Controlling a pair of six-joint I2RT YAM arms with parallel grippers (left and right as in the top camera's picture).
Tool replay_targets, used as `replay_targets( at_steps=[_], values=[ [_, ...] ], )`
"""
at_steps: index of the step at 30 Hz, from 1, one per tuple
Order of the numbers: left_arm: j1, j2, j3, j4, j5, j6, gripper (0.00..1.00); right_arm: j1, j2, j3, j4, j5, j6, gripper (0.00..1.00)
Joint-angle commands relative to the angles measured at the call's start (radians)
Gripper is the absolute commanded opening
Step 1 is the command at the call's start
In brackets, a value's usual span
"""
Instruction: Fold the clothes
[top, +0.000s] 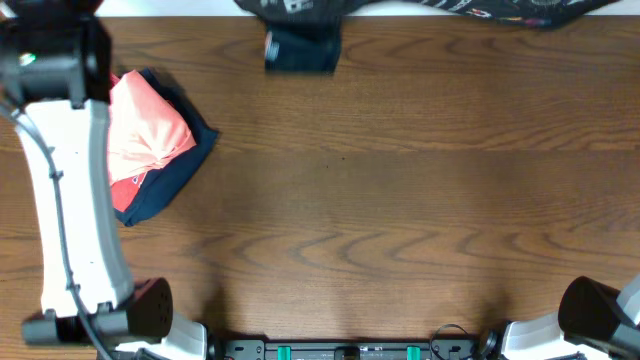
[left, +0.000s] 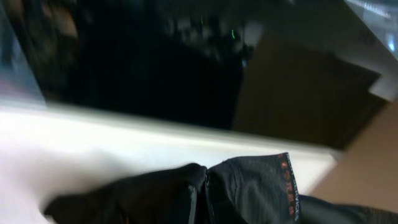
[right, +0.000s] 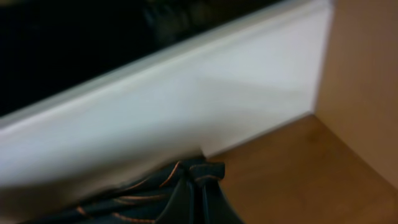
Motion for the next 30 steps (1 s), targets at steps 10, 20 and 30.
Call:
replay_targets(
  at_steps=[10,20,30],
  values=[
    [-0.004,0.001,-0.076,-1.002,0.048,0.364,0.06,-0.04,0.06,-0.152,-0.424,0.397,-0.024,0.01],
    [-0.082,0.002,-0.51,-1.194,-0.027,0.466,0.06,-0.098,0.06,-0.52,-0.528,0.4,0.077,0.01],
    [-0.084,-0.207,-0.908,-1.145,-0.06,0.457,0.06,-0.159,0.051,-0.742,-0.542,0.4,0.095,0.01]
  ],
)
